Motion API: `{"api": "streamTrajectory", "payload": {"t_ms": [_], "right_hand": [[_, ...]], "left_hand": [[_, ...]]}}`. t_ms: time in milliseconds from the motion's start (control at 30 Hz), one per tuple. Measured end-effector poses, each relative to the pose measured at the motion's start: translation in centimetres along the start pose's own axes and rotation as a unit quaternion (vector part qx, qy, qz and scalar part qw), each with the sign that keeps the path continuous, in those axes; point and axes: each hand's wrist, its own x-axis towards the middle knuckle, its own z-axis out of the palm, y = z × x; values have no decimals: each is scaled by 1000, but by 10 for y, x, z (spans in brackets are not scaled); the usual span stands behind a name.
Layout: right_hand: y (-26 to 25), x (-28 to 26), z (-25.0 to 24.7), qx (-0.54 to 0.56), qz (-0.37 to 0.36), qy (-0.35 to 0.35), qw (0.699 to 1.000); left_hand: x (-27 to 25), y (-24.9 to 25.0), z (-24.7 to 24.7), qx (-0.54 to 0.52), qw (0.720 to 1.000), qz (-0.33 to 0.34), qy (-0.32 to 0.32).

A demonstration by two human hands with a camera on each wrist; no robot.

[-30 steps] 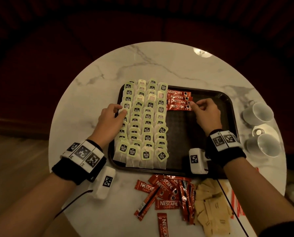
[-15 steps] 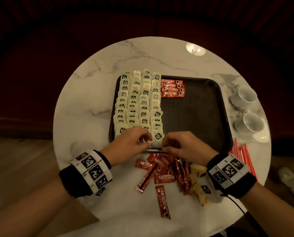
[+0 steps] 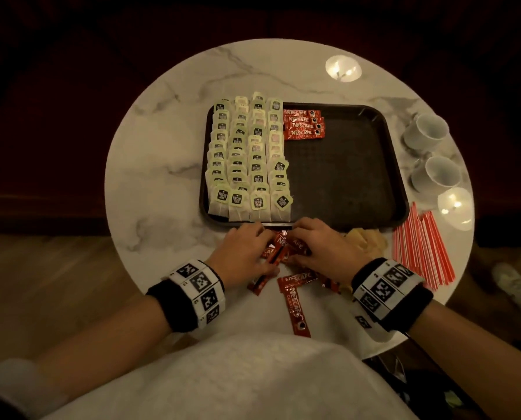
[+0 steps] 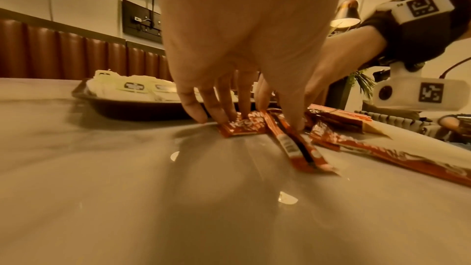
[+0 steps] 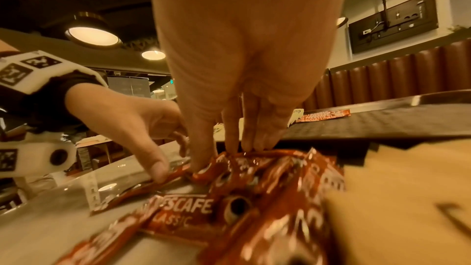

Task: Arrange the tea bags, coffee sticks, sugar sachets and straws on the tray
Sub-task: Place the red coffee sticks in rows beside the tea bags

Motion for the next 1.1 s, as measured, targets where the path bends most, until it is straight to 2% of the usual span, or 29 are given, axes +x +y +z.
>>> {"api": "streamTrajectory", "payload": {"t_ms": [167,333,433,567,667,900,1000,1100], "right_hand": [[-7,-4,11,9,27,30,999],[-12,-4,17,-1,34,43,998],[-13,-2,19,-9,34,51,998],[-15,-1,18,-2,29,26,999],[-13,-2,12,35,39,28,998],[6,-22,-15,158,69,76,982],[16,-30,-18,193,73,88,975],[21,-35,-18,258,74,105,957]], "left_hand": [[3,7,4,3,1000,-3,9],[3,-2,3,-47,998,-18,-37],[2,-4,3,-29,997,-15,-65],[1,-5,1,-19,994,-11,-105],[-3,-6,-5,-35,991,-13,-125],[-11,0,-17,-125,985,-1,-117],[-11,14,-11,-136,981,29,-138],[-6,27,3,-139,981,50,-126]]}}
